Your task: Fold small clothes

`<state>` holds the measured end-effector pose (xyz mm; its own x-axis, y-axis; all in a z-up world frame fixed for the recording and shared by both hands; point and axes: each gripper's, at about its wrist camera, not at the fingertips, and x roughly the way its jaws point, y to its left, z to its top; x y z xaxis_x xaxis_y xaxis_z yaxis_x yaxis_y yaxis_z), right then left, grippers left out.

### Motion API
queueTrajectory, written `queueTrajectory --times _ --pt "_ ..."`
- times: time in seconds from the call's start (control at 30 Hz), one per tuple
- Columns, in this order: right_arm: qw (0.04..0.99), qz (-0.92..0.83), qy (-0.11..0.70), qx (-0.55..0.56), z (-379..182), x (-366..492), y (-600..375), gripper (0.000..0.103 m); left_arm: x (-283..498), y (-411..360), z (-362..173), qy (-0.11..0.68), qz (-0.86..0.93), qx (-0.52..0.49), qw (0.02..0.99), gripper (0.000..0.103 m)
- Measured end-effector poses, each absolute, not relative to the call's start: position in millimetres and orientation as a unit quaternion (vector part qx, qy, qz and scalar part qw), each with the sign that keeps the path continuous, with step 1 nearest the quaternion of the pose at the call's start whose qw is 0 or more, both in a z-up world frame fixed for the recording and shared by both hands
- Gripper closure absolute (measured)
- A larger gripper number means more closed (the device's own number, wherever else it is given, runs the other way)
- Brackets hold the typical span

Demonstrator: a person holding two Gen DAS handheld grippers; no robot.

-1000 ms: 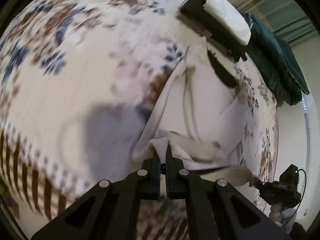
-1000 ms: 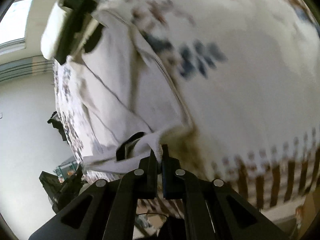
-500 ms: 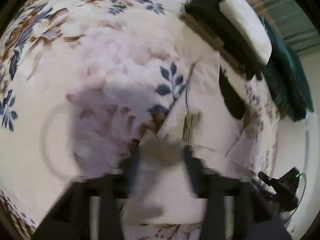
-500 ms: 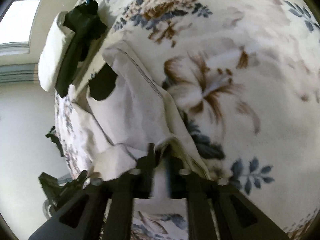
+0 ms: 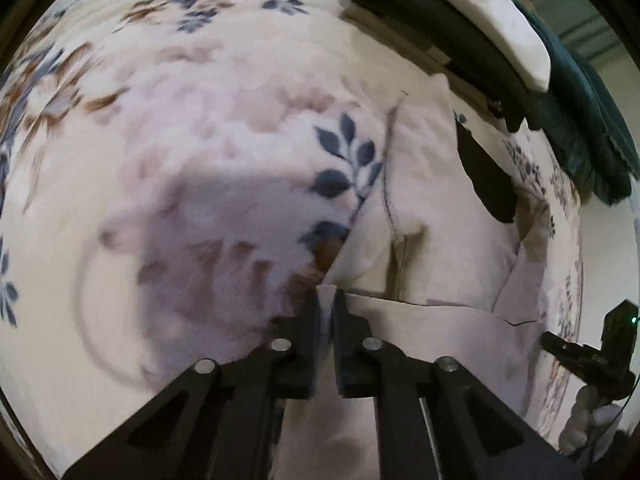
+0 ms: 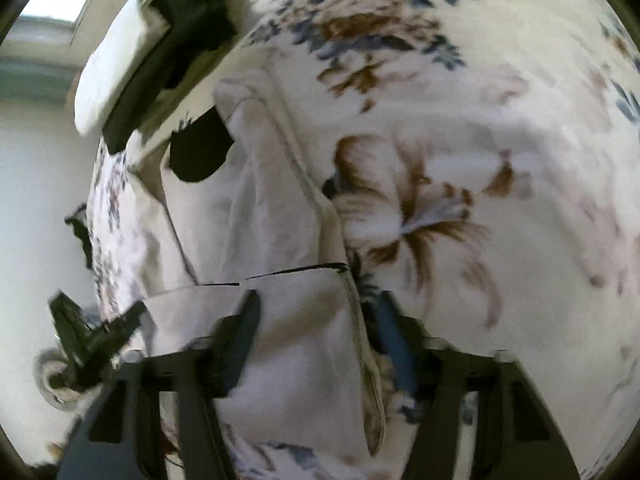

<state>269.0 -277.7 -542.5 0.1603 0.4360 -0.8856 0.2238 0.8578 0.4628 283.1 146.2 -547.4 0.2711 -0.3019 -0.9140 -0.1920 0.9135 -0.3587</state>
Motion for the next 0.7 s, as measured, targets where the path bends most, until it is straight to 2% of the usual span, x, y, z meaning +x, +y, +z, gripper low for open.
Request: queueTrajectory --times 0.27,0.47,0.5,0.53,0.57,0.63,0.7 --pt "0.753 0.000 0.597 0.276 -529 258 -299 0.101 287 161 -534 0.581 -0.033 -0.219 0.783 0.100" --pt "0.711 -0.010 0.644 0.282 -553 267 -300 0.100 303 163 -543 0.620 -0.032 -0.241 0.746 0.095" --pt "0.703 -0.014 0.651 0.287 -555 270 -300 0.097 306 160 -537 0.623 -0.031 -0.229 0.747 0.092" --pt "0.698 -0.014 0.655 0.289 -554 273 -300 0.091 311 155 -528 0.623 -0.031 -0.211 0.753 0.080" --pt "0.694 -0.016 0.657 0.295 -550 279 -301 0.086 314 153 -522 0.619 -0.035 -0.205 0.757 0.072" --pt "0.705 -0.022 0.646 0.293 -537 290 -303 0.053 328 146 -506 0.600 -0.054 -0.199 0.773 0.046" --pt "0.723 -0.024 0.633 0.277 -520 308 -300 0.051 349 138 -497 0.590 -0.062 -0.186 0.783 0.040"
